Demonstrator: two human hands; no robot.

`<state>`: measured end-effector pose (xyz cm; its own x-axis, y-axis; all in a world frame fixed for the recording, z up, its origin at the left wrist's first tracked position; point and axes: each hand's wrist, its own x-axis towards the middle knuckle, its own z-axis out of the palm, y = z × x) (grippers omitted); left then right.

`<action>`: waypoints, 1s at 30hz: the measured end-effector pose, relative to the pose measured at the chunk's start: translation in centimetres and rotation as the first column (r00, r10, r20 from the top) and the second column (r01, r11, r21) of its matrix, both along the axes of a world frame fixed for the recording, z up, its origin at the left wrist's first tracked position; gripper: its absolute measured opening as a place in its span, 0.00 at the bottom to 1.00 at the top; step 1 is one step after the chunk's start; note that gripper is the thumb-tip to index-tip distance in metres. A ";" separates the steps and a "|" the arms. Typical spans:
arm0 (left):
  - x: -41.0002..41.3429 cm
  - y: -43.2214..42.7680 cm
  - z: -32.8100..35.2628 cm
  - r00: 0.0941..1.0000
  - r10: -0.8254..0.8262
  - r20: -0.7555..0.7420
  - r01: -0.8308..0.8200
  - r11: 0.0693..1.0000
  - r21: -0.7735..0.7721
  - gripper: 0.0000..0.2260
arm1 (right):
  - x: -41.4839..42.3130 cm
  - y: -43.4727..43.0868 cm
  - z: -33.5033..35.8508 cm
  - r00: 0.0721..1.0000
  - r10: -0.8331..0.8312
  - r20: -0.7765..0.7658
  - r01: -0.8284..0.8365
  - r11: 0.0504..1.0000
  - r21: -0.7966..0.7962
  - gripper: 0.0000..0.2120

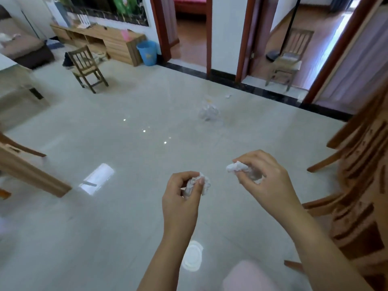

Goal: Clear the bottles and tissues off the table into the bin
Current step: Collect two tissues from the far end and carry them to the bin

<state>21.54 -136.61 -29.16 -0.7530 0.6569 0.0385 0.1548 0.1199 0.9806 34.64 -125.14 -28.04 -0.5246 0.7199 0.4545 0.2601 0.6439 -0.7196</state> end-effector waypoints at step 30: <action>-10.6 61.1 0.6 0.831 -0.554 -0.061 0.556 0.831 0.033 0.10 | -7.9 52.9 -0.2 0.860 -0.507 0.057 0.495 0.856 0.151 0.11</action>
